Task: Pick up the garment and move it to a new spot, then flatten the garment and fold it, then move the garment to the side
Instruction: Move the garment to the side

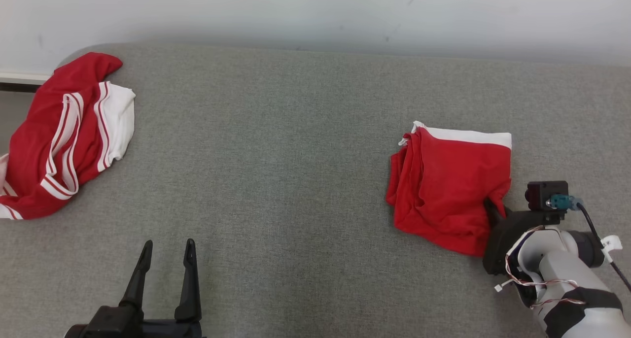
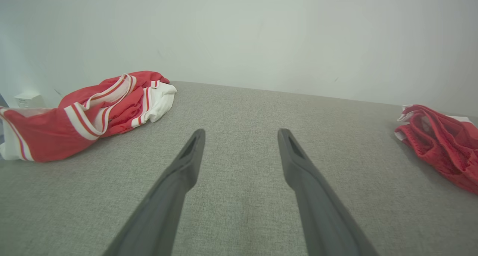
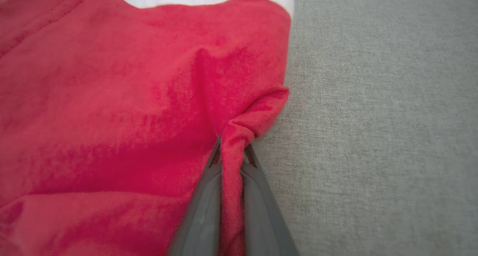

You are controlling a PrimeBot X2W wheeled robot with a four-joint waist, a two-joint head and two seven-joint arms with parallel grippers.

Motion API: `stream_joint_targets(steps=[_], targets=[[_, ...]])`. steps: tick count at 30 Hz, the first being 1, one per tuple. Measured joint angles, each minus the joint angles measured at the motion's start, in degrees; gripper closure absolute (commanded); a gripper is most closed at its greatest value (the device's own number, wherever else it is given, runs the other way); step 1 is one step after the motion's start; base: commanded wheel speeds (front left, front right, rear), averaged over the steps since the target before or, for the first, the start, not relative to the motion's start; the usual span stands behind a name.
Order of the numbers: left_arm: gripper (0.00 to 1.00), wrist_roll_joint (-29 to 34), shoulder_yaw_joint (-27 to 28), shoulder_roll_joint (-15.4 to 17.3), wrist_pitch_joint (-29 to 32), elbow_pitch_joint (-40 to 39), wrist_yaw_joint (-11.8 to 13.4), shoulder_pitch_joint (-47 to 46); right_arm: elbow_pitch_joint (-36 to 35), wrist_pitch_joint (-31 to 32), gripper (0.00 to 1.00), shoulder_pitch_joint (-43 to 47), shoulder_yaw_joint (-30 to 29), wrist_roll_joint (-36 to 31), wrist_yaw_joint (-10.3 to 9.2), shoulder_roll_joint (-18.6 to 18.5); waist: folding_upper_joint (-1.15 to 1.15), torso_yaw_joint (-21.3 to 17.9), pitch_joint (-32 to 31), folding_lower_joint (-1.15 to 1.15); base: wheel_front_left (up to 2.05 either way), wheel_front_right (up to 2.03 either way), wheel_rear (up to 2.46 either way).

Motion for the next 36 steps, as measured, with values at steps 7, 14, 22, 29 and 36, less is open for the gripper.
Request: stream_joint_targets(steps=[7, 14, 22, 29, 36], targets=[[0.0, -0.1, -1.3, 0.0, 0.0, -0.3, -0.2, -1.3, 0.2, 0.4, 1.0, -4.4, 7.2, 0.6, 0.01, -4.7, 0.0, -0.8, 1.8, 0.0, 0.0, 0.0, 0.0], [0.0, 0.2, -1.7, 0.0, 0.0, -1.1, -0.4, -3.8, -2.9, 2.1, 1.0, -9.6, 13.3, 2.2, 0.01, -10.0, 0.0, -2.2, 4.9, 0.01, 0.0, 0.0, 0.0], [0.0, 1.6, -1.6, 0.2, 0.0, -3.6, -0.9, -7.9, -7.3, 3.4, 1.0, -18.1, 18.0, 4.9, 0.01, -17.6, 0.01, -5.6, 11.3, 0.01, 0.0, 0.0, 0.0], [0.0, 3.2, -1.3, 2.1, 0.0, -5.6, -1.4, -9.4, -8.3, 2.9, 1.0, -22.1, 19.7, 6.5, 0.01, -22.3, 0.01, -9.6, 17.0, 0.01, 0.0, 0.0, 0.0], [0.0, 3.9, -0.3, 4.7, 0.0, -7.9, -1.4, -10.3, -9.3, 2.5, 1.0, -25.5, 21.5, 7.0, 0.01, -26.0, 0.01, -14.4, 21.1, 0.01, 0.0, 0.0, 0.0]])
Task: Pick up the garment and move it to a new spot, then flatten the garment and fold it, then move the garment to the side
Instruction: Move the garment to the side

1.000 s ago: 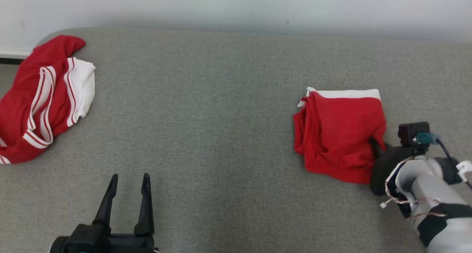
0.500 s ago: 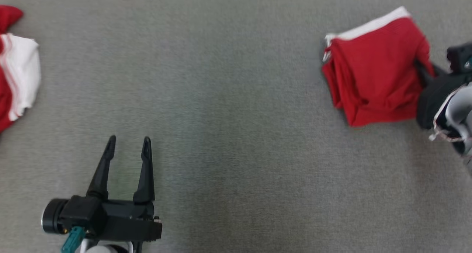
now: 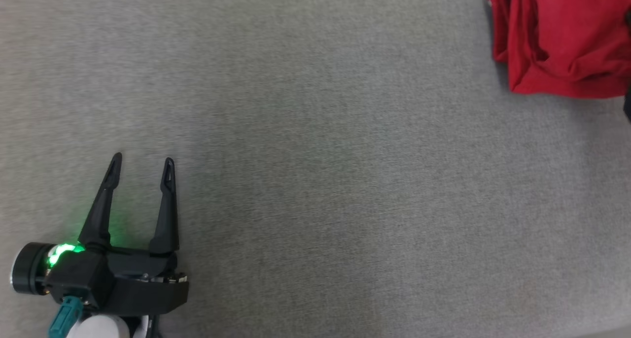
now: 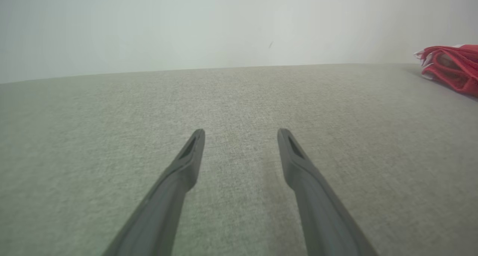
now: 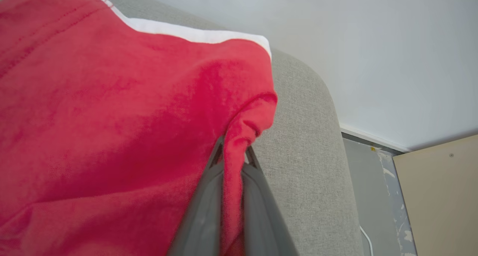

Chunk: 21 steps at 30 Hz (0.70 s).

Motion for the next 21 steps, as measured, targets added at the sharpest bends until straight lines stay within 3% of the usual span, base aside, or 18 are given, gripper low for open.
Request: stream_joint_targets(steps=[10, 21], targets=[[0.0, 0.7, 0.9, 1.7, -0.1, -3.5, 0.0, 0.6, -1.4, 0.5, 1.0, -5.2, 2.0, 0.2, 0.0, -4.7, -0.01, -4.8, 4.5, -0.01, 0.0, 0.0, 0.0], [0.0, 0.9, 1.2, 2.2, -0.3, -6.0, 0.1, 1.0, 0.1, 1.4, 1.0, -9.5, 3.2, -1.2, 0.0, -6.6, -0.02, -5.8, 7.3, -0.02, 0.0, 0.0, 0.0]])
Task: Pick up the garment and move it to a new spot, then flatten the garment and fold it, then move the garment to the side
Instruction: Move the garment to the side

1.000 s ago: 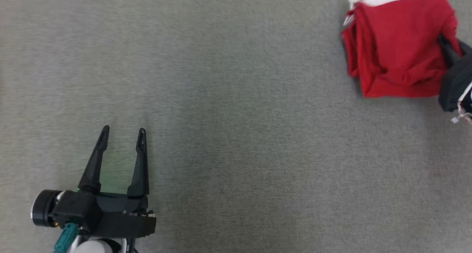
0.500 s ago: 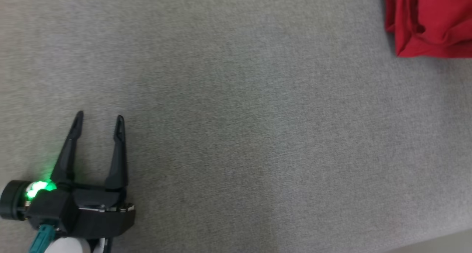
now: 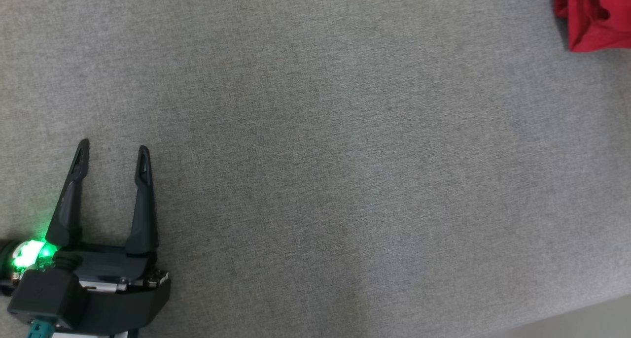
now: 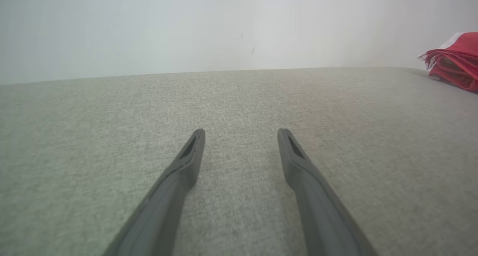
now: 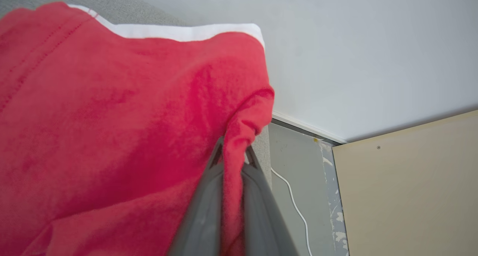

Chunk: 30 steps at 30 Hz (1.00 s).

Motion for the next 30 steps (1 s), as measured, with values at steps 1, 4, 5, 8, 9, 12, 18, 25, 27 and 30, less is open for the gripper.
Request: stream_joint_targets(steps=[1, 4, 5, 8, 9, 12, 18, 25, 27, 30], targets=[[0.0, 0.0, -0.1, 0.0, 0.0, 0.0, 0.0, 0.0, 0.3, 0.0, 1.0, -0.2, 0.0, -0.1, 0.0, 0.0, 0.0, 0.1, 0.1, 0.0, 0.0, 0.0, 0.0], [0.0, 0.1, -0.4, -0.2, -0.1, 0.0, 0.0, -0.3, 1.8, -0.2, 0.0, -1.2, -0.2, -1.2, 0.0, 0.0, 0.0, 0.6, 0.3, 0.0, 0.0, 0.0, 0.0], [0.0, 0.1, -0.4, -0.4, -0.1, 0.1, 0.0, -0.4, 2.6, -0.3, 0.0, -1.6, -0.4, -1.5, 0.0, 0.0, 0.0, 0.8, 0.3, 0.0, 0.0, 0.0, 0.0], [0.0, 0.0, -0.5, -0.8, -0.1, 0.9, 0.0, -0.8, 3.8, -1.3, 0.0, -2.1, -0.7, -3.2, 0.0, 0.2, 0.01, 1.2, -0.3, 0.01, 0.0, 0.0, 0.0], [0.0, -0.2, -0.5, -0.9, -0.1, 1.2, 0.0, -0.9, 4.2, -1.7, 0.0, -2.2, -0.9, -3.5, 0.0, 0.5, 0.01, 1.3, -0.7, 0.01, 0.0, 0.0, 0.0], [0.0, -0.4, -0.3, -1.6, 0.0, 2.5, 0.0, -0.9, 4.7, -3.7, 0.0, -2.2, -1.6, -4.1, 0.0, 1.6, 0.02, 1.5, -2.1, 0.02, 0.0, 0.0, 0.0], [0.0, -1.4, 0.3, -3.3, 0.1, 5.0, 0.1, 1.6, 3.4, -9.2, 0.0, -0.5, -2.9, -3.4, 0.0, 5.0, 0.02, 2.4, -6.8, 0.02, 0.0, 0.0, 0.0], [0.0, -2.0, 1.9, -4.5, 0.2, 6.8, 0.5, 5.8, 0.9, -15.9, 0.0, 5.7, -5.8, -1.4, 0.0, 11.1, 0.02, 3.8, -13.9, 0.02, 0.0, 0.0, 0.0], [0.0, -2.3, 2.4, -4.9, 0.2, 6.9, 0.6, 6.9, -0.1, -17.1, 0.0, 8.5, -6.8, -1.2, 0.0, 12.7, 0.02, 4.2, -16.0, 0.01, 0.0, 0.0, 0.0], [0.0, -2.3, 2.9, -5.3, 0.2, 7.4, 0.6, 8.3, -1.7, -18.4, 0.0, 13.0, -9.0, -1.2, 0.0, 15.1, 0.02, 5.0, -19.1, 0.01, 0.0, 0.0, 0.0]])
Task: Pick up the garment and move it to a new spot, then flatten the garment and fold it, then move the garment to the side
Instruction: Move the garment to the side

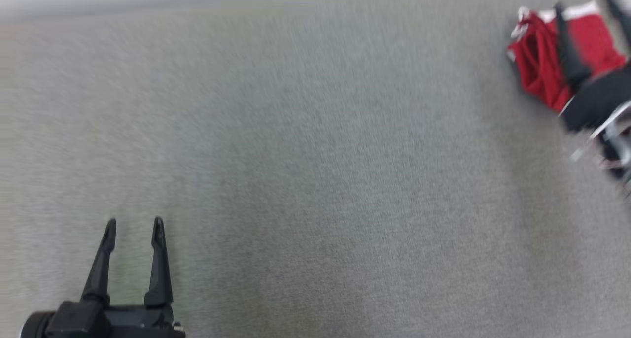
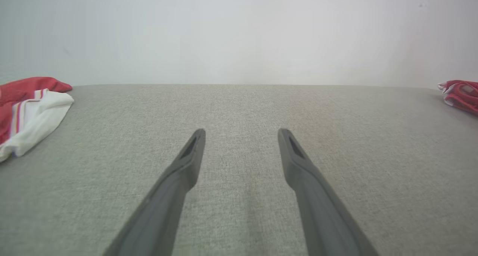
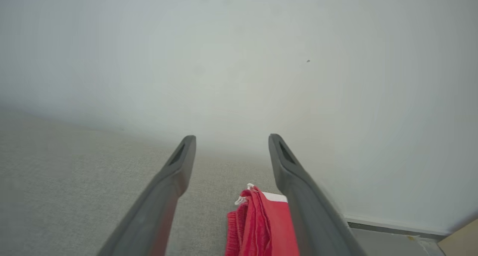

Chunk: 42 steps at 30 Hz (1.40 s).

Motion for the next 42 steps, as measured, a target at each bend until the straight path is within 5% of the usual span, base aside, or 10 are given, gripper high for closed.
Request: stream_joint_targets(steps=[23, 42], targets=[[0.0, -1.0, 1.4, -0.9, 0.0, 4.1, 0.0, 4.3, -26.4, -1.0, 0.0, 42.6, -20.4, -7.2, 0.0, 16.6, -0.01, 5.8, -14.4, -0.01, 0.0, 0.0, 0.0], [0.0, -1.6, 1.2, -1.3, 0.0, 6.5, 0.0, 5.3, -34.1, 0.0, 0.0, 56.3, -25.6, -11.9, -0.01, 25.1, -0.01, 6.2, -17.2, 0.0, 0.0, 0.0, 0.0]])
